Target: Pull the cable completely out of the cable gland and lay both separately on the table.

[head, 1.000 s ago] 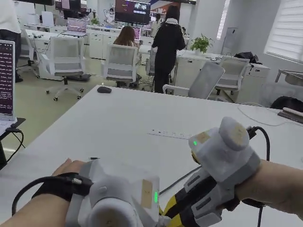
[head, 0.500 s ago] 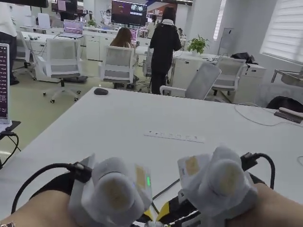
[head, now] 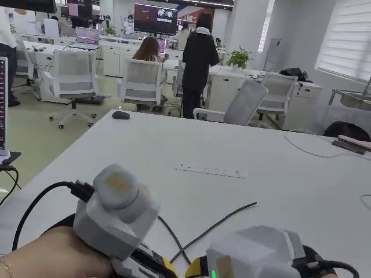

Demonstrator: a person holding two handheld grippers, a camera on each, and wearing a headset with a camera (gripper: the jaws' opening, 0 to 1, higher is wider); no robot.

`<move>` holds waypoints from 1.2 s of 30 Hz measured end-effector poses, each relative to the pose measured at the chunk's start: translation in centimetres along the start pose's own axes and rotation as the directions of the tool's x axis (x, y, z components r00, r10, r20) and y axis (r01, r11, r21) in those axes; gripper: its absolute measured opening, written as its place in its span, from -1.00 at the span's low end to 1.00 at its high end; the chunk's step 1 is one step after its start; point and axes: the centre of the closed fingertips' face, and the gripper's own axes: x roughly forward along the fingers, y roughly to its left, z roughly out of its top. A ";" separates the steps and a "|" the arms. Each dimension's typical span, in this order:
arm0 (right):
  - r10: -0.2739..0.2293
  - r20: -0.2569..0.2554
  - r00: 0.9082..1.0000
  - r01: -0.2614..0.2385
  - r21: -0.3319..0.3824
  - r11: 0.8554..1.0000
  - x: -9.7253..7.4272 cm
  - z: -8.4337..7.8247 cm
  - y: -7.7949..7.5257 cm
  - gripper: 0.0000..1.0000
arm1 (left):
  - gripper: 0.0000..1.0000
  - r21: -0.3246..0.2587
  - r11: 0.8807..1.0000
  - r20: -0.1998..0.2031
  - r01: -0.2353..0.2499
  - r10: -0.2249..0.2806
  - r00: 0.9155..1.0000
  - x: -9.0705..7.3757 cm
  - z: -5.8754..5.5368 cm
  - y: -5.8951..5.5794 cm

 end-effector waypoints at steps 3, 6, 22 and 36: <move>0.064 -0.007 0.998 -0.064 0.025 0.998 0.3 -0.1 0.4 -0.74 | -0.68 0.277 0.958 -0.039 -0.071 0.085 0.996 0.2 -0.1 -0.1; 0.130 0.031 0.991 -0.133 0.091 0.987 0.1 0.1 0.6 -0.71 | -0.68 0.365 0.924 -0.089 -0.110 0.152 0.984 0.2 -0.5 -0.3; 0.162 0.081 0.983 -0.174 0.183 0.968 -0.2 0.6 -0.3 -0.77 | -0.67 0.705 0.680 -0.062 -0.201 0.341 0.938 -0.8 0.6 -0.1; 0.055 0.020 0.998 -0.055 0.006 0.998 -0.2 0.7 0.5 -0.77 | -0.67 0.062 0.997 -0.002 -0.041 0.042 0.999 -0.6 -0.1 -0.5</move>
